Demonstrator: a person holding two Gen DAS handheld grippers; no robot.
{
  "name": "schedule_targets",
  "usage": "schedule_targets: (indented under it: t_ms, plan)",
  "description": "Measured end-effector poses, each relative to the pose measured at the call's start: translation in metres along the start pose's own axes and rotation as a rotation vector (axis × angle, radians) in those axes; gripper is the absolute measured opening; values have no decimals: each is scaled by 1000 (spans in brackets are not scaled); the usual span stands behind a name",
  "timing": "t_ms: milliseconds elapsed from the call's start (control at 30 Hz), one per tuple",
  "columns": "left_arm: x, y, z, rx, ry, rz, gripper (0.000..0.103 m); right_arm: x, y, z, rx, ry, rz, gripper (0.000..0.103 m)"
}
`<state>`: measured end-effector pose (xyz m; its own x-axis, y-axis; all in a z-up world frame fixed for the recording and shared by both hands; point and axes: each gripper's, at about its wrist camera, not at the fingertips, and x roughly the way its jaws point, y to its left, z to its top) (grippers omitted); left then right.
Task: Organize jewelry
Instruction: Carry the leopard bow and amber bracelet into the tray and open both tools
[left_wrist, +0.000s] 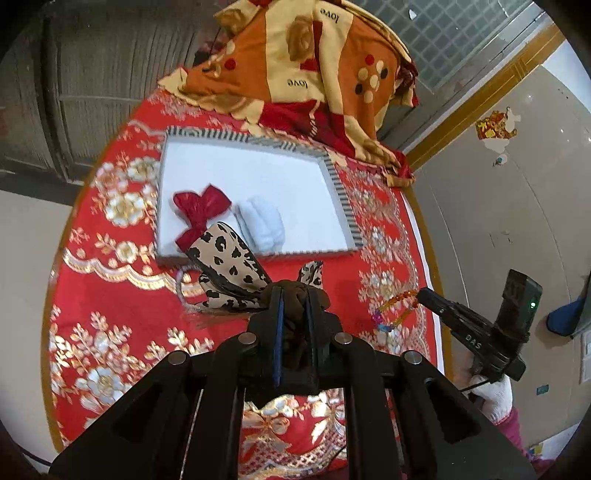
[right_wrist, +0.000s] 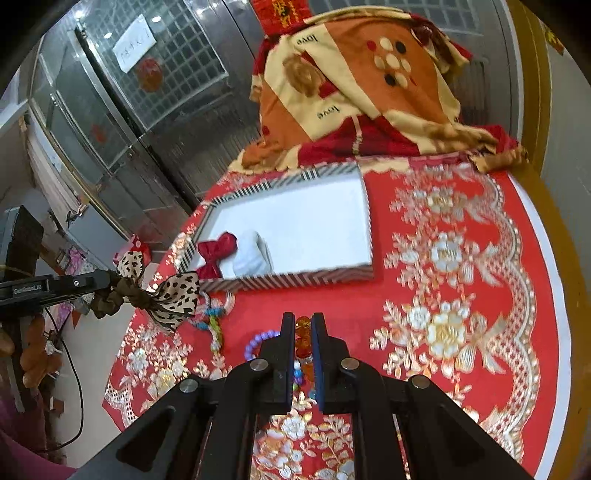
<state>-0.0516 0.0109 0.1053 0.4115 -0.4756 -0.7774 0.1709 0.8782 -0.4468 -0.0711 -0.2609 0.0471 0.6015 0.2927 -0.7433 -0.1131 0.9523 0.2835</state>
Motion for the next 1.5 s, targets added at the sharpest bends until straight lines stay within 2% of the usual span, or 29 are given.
schedule_targets:
  t_ms: [300, 467, 767, 967, 1300, 1500]
  plan:
    - [16, 6, 42, 5, -44, 63, 9, 15, 16, 42, -60, -17, 6, 8]
    - [36, 18, 73, -37, -43, 76, 9, 34, 24, 69, -100, -13, 10, 8]
    - [86, 50, 121, -137, -22, 83, 9, 93, 42, 118, -160, 25, 49, 8]
    - [116, 68, 144, -189, -27, 123, 9, 137, 60, 142, -183, 64, 98, 8]
    - [152, 85, 153, -198, -9, 216, 9, 201, 80, 157, -218, 151, 150, 8]
    - [168, 92, 149, -210, 10, 229, 10, 246, 58, 167, -185, 202, 122, 8]
